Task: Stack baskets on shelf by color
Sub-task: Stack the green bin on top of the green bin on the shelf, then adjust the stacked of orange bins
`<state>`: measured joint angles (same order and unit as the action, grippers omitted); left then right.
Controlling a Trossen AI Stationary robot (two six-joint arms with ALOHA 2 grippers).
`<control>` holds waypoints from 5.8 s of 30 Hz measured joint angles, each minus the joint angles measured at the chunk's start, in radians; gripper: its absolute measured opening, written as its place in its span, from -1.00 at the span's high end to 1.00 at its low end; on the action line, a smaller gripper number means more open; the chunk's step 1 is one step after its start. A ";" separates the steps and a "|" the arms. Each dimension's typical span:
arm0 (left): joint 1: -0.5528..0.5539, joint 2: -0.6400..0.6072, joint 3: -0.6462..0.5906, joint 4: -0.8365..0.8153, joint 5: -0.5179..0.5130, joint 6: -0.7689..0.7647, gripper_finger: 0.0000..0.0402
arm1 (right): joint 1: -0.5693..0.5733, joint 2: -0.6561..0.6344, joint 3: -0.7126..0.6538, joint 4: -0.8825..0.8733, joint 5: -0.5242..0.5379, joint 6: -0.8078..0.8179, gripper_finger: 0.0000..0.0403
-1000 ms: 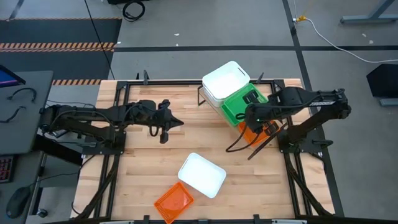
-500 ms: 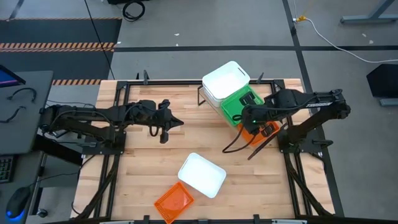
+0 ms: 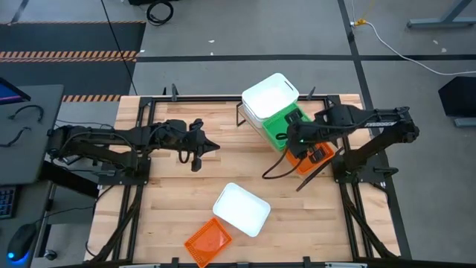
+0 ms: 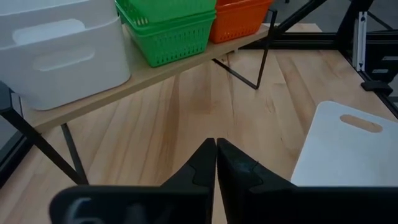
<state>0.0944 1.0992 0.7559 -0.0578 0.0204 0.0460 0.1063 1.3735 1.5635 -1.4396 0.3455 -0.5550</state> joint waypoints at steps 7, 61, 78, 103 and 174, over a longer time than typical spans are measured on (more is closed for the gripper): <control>0.000 0.000 0.000 0.001 0.000 0.000 0.93 | -0.015 0.000 0.000 -0.006 -0.007 -0.001 0.91; 0.000 0.000 0.000 0.002 0.001 -0.011 0.93 | -0.098 -0.001 -0.061 0.004 -0.086 0.063 0.62; 0.000 0.000 0.000 0.006 0.001 -0.010 0.92 | -0.083 -0.035 -0.077 0.011 -0.068 0.066 0.63; 0.000 0.000 0.000 0.010 0.001 -0.010 0.90 | -0.075 -0.049 -0.161 0.028 -0.112 0.062 0.44; 0.014 0.000 0.000 0.010 0.001 -0.009 0.91 | 0.303 -0.051 -0.180 -0.132 -0.006 0.608 -0.17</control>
<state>0.1089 1.0993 0.7559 -0.0475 0.0212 0.0372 0.4091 1.3224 1.3834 -1.5715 0.3392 0.0531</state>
